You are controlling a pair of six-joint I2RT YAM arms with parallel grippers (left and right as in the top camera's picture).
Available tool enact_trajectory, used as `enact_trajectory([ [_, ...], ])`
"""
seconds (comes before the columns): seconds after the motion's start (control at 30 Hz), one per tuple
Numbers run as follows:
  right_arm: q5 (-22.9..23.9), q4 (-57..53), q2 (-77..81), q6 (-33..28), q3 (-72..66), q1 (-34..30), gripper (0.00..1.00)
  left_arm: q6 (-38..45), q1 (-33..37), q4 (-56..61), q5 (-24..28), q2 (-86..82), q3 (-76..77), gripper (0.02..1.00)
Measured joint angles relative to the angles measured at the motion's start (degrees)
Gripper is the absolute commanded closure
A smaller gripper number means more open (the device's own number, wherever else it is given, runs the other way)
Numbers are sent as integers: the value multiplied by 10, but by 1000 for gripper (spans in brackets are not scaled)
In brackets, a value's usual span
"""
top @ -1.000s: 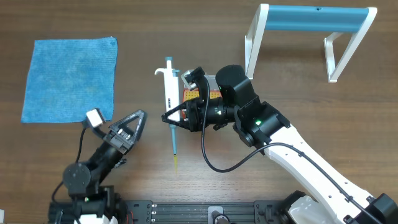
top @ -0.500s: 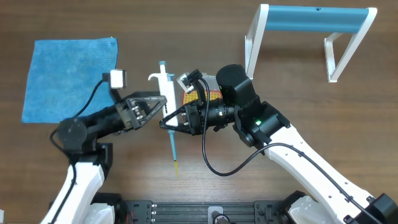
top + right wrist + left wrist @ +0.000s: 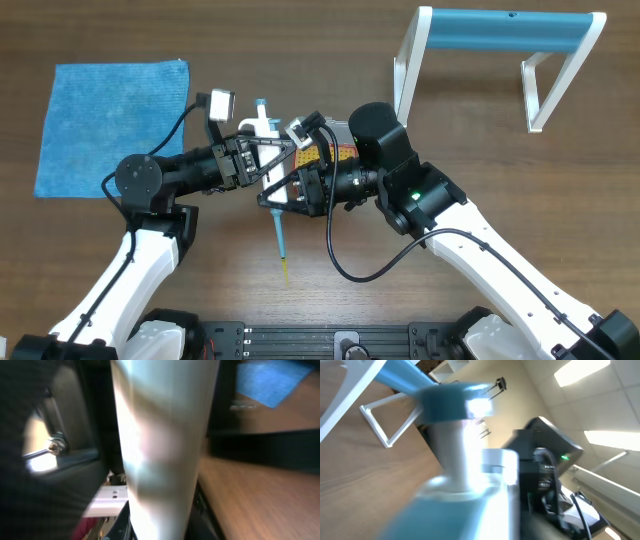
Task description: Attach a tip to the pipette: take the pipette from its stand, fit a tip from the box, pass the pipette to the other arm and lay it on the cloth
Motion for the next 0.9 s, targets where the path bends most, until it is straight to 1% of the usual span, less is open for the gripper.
enact_trajectory([
  [0.03,5,5,1,-10,1,-2,923,-14,1,-5,-6,-1,3,908],
  [0.07,0,6,1,-18,0,-5,840,-19,0,-7,-4,0,5,976],
  [0.1,-2,5,1,-21,0,-8,553,-20,0,-7,-5,0,5,989],
  [0.13,-4,5,1,-23,0,-10,428,-19,-1,-7,-7,0,6,991],
  [0.2,-9,3,1,-23,0,-16,305,-15,-5,-16,-9,0,6,991],
  [0.27,-12,5,0,-23,1,-33,224,-10,-3,-32,-8,1,6,991],
  [0.3,-12,6,0,-26,2,-44,115,-8,-3,-39,-8,2,6,991],
  [0.47,-19,4,0,-34,2,-76,110,17,-2,-96,-9,3,5,991],
  [0.5,-25,1,0,-42,2,-81,110,24,-2,-126,-9,3,6,991],
  [0.53,-31,-2,0,-46,2,-89,110,42,3,-183,-14,3,6,989],
  [0.63,-47,-56,0,-74,4,-126,108,97,30,-329,-47,2,9,991],
  [0.7,-50,-111,0,-100,5,-166,108,154,74,-444,-86,4,9,991],
  [0.8,-48,-221,0,-147,7,-234,108,221,151,-541,-124,5,6,991],
  [0.83,-38,-262,0,-163,9,-259,108,243,175,-566,-134,5,8,991],
  [0.9,7,-346,0,-191,10,-295,108,294,224,-669,-144,6,31,991],
])
